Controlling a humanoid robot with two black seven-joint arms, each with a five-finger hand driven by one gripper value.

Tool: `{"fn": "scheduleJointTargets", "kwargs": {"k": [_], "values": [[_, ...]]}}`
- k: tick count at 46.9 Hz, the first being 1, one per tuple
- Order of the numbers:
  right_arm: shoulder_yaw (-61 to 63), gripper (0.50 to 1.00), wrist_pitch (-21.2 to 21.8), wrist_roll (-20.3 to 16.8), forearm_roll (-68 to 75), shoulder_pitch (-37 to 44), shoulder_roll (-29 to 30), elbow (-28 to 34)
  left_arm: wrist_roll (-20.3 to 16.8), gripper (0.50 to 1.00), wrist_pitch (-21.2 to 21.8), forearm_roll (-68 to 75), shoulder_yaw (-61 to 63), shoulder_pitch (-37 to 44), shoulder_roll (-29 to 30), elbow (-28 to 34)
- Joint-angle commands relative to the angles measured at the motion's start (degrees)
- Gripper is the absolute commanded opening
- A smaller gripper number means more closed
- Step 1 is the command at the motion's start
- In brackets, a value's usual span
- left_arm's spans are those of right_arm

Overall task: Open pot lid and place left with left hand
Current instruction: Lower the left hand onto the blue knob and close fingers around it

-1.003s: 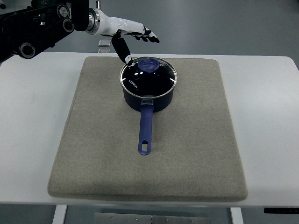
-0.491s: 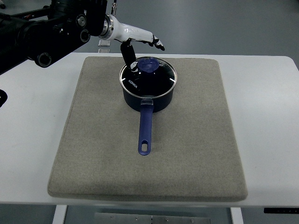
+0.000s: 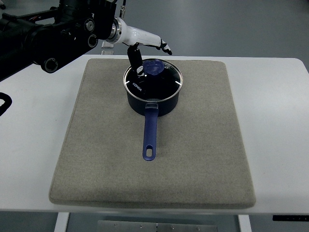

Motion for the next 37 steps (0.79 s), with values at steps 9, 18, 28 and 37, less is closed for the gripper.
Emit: {"fn": "scheduleJointTargets", "kwargs": {"k": [9, 18, 28, 37], "values": [[0.0, 0.917, 0.0, 0.0, 0.0, 0.0, 0.0, 0.0, 0.0, 0.958, 0.7, 1.2, 0.5, 0.1, 0.0, 0.0], [0.0, 0.917, 0.0, 0.0, 0.0, 0.0, 0.0, 0.0, 0.0, 0.943, 0.9, 1.1, 1.8, 0.0, -0.1, 0.0], [0.0, 0.917, 0.0, 0.0, 0.0, 0.0, 0.0, 0.0, 0.0, 0.900, 0.9, 1.0, 1.7, 0.1, -0.2, 0.0], [0.0, 0.917, 0.0, 0.0, 0.0, 0.0, 0.0, 0.0, 0.0, 0.864, 0.9, 0.9, 1.7, 0.1, -0.3, -0.1]]}}
